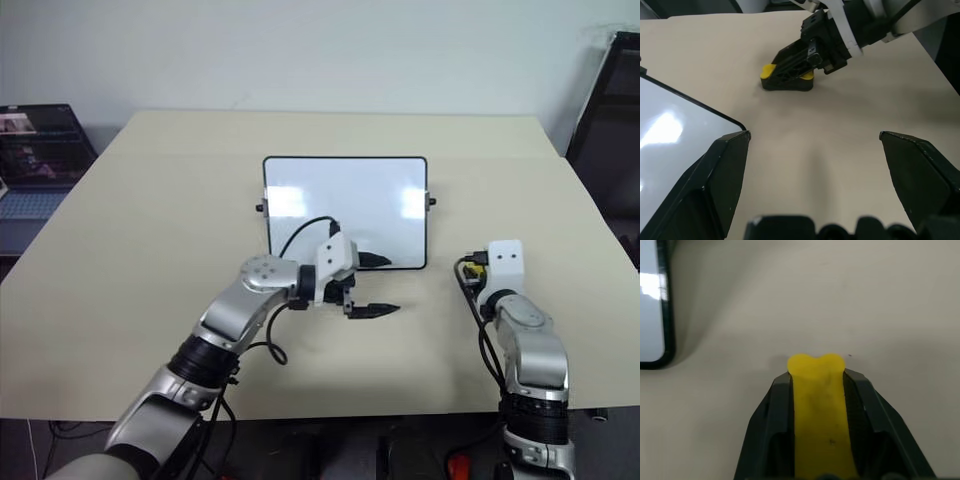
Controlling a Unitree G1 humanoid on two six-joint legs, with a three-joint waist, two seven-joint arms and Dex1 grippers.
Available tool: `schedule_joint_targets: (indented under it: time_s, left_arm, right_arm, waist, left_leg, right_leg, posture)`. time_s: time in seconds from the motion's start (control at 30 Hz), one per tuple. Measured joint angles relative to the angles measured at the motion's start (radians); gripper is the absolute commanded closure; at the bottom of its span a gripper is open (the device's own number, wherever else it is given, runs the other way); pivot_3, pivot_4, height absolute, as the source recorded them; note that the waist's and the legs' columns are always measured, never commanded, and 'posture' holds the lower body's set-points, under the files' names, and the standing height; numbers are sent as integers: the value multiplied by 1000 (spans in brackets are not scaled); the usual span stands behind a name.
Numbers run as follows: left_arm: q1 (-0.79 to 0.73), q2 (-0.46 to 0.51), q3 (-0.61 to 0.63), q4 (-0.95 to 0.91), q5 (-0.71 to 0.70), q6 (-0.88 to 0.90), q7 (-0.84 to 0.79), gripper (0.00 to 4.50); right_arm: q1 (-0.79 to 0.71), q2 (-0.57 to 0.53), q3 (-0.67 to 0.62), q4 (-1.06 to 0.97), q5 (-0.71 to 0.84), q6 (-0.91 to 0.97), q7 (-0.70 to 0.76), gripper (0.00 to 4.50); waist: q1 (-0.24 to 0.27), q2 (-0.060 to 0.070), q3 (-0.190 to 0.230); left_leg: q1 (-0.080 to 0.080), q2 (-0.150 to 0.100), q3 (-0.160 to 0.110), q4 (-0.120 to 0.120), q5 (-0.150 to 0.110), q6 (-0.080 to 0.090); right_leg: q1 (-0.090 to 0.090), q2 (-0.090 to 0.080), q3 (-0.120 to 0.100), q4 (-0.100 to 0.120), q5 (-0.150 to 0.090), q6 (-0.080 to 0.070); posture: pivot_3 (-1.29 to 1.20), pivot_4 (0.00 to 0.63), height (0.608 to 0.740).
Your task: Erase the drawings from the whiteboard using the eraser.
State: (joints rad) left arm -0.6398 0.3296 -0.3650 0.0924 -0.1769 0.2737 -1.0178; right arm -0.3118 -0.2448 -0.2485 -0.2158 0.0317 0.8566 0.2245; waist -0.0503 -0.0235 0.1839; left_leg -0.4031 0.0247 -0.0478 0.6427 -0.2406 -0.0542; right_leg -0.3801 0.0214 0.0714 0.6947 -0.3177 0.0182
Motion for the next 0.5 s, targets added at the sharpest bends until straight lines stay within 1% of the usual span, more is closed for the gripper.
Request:
schedule_joint_targets:
  time_s: [0.17,0.23,0.37,0.5]
  left_arm:
    - [28,19,1,-15,0,1,-3,0]
    - [56,23,10,-19,0,7,8,0]
    - [104,15,35,-53,-6,29,52,0]
    - [139,1,62,-128,-29,69,95,0]
  right_arm:
    - [-12,-3,-6,15,30,-16,-12,840]
    - [-12,-7,-10,15,42,-16,-12,101]
    - [-11,-10,-35,-7,79,-15,-9,41]
    - [0,-42,-41,-118,117,-20,15,41]
  waist:
    - [-2,0,0]
    - [-1,0,0]
    - [1,0,0]
    - [1,0,0]
  left_leg:
    - [0,0,0,0,0,0]
    - [0,0,-1,0,0,0]
    - [0,0,-1,0,0,0]
    - [0,0,-2,0,0,0]
  right_leg:
    - [0,0,0,0,0,0]
    - [0,0,0,0,0,0]
    - [0,0,0,1,0,0]
    - [0,0,0,1,0,0]
  posture:
    - [0,150,740]
    - [0,150,740]
    - [0,150,740]
    - [0,150,740]
